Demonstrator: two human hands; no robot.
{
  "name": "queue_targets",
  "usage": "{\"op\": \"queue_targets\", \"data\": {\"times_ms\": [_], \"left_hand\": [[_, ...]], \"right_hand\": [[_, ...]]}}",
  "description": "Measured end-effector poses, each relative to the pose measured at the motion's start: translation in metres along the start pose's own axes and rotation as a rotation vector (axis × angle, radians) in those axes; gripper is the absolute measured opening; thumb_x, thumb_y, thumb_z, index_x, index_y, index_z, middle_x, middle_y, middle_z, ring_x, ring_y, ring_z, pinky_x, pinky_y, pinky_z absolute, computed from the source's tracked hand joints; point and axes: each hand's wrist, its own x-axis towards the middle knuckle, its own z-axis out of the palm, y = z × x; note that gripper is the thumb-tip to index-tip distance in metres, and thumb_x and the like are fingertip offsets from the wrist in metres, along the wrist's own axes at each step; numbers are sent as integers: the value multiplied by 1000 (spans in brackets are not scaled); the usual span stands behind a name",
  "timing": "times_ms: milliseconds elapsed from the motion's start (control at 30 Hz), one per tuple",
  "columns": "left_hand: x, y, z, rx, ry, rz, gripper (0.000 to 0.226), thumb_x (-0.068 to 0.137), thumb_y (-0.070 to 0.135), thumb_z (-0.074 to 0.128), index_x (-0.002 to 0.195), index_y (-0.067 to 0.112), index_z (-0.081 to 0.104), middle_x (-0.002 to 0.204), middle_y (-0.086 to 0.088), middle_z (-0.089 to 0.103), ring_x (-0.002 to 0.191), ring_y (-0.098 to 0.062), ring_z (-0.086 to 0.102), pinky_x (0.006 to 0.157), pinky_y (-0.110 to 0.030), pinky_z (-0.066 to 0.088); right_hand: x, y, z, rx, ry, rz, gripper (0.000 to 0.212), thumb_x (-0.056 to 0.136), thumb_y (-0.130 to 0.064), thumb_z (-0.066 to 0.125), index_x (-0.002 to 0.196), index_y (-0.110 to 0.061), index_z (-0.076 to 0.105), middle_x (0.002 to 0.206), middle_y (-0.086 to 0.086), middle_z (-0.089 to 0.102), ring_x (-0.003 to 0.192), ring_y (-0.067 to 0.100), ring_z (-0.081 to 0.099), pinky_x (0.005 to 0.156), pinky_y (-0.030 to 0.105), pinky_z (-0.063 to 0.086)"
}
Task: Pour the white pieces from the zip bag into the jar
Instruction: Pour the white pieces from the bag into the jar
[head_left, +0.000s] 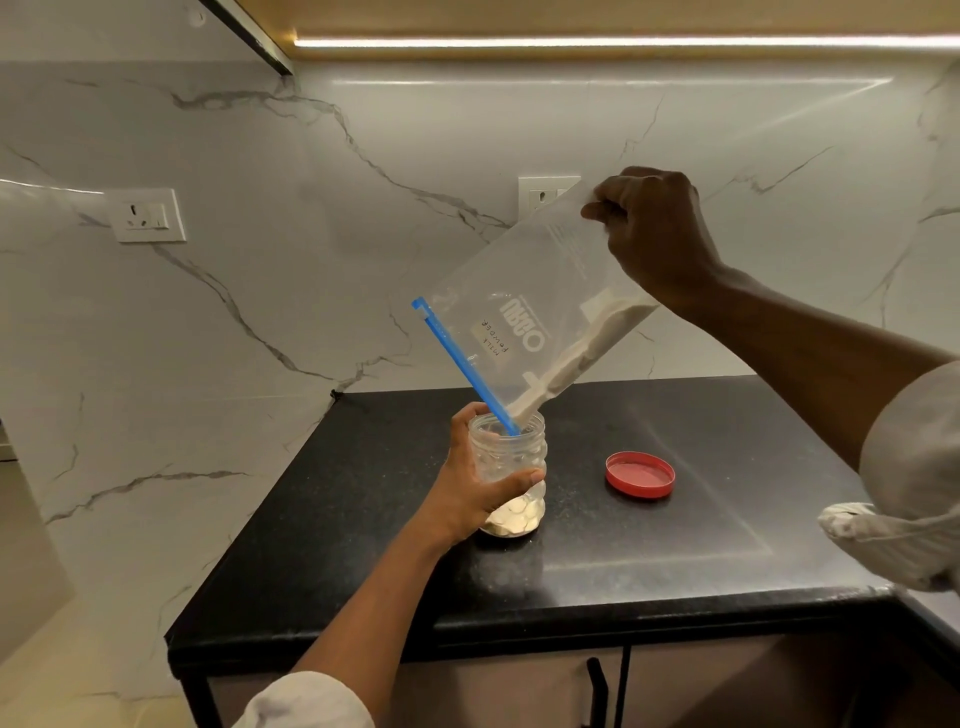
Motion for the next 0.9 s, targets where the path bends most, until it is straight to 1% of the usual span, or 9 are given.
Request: {"op": "queue_targets", "data": {"times_ms": [133, 267, 367, 467, 567, 667, 733, 800, 900], "left_hand": [[0, 1, 0, 12, -6, -1, 91, 69, 49, 84, 125, 63, 14, 128, 35, 32, 122, 8, 45, 101, -22, 40], [-2, 2, 0, -5, -1, 0, 93, 66, 50, 85, 129, 58, 17, 137, 16, 38, 126, -3, 47, 109, -40, 41], [-3, 4, 0, -6, -1, -4, 93, 65, 50, 84, 129, 58, 16, 139, 11, 39, 127, -7, 47, 110, -45, 41], [-3, 6, 0, 6, 1, 0, 93, 66, 50, 84, 129, 57, 17, 139, 10, 38, 128, -8, 47, 111, -45, 41], [-3, 5, 0, 9, -2, -2, 92, 67, 49, 84, 129, 57, 15, 141, 9, 37, 129, -10, 46, 111, -44, 40], [-2, 4, 1, 17, -3, -2, 89, 69, 46, 84, 124, 61, 16, 134, 19, 37, 125, -3, 46, 110, -37, 40], [-2, 4, 0, 32, -7, -5, 89, 70, 46, 83, 122, 65, 13, 131, 25, 35, 123, 2, 45, 107, -31, 39], [-2, 4, 0, 40, -5, 4, 90, 71, 48, 82, 121, 68, 10, 132, 22, 33, 123, 1, 44, 106, -30, 37], [0, 2, 0, 23, -3, -16, 91, 68, 51, 83, 123, 67, 12, 138, 18, 33, 128, -4, 42, 107, -33, 36]], "right_hand": [[-2, -2, 0, 1, -34, -10, 19, 94, -15, 62, 96, 1, 73, 88, 14, 71, 79, 26, 66, 74, 31, 52], [-2, -2, 0, 5, -7, 23, 19, 94, -14, 61, 94, 1, 73, 87, 14, 71, 79, 25, 65, 74, 33, 52], [-1, -3, -2, 15, -29, 22, 18, 93, -12, 61, 91, 2, 73, 87, 14, 71, 80, 26, 67, 76, 36, 54], [0, -5, -4, 10, -16, 26, 19, 93, -14, 61, 93, 2, 72, 87, 14, 71, 79, 26, 66, 76, 38, 54], [-2, -8, -4, 3, -63, -10, 19, 94, -12, 59, 94, 2, 72, 88, 15, 71, 80, 28, 67, 76, 39, 54], [-1, -8, -4, -15, -38, -13, 21, 95, -16, 60, 95, 1, 72, 88, 15, 70, 79, 28, 65, 76, 41, 53], [-1, -9, -4, -15, -67, -38, 21, 95, -16, 60, 95, 1, 72, 89, 15, 70, 79, 28, 66, 76, 42, 54], [-2, -11, -3, -9, -84, -53, 20, 95, -15, 60, 96, 1, 72, 90, 14, 70, 79, 27, 66, 76, 41, 55], [-1, -10, -2, 12, -24, -15, 20, 94, -15, 61, 95, 1, 72, 88, 14, 70, 78, 25, 66, 75, 38, 54]]}}
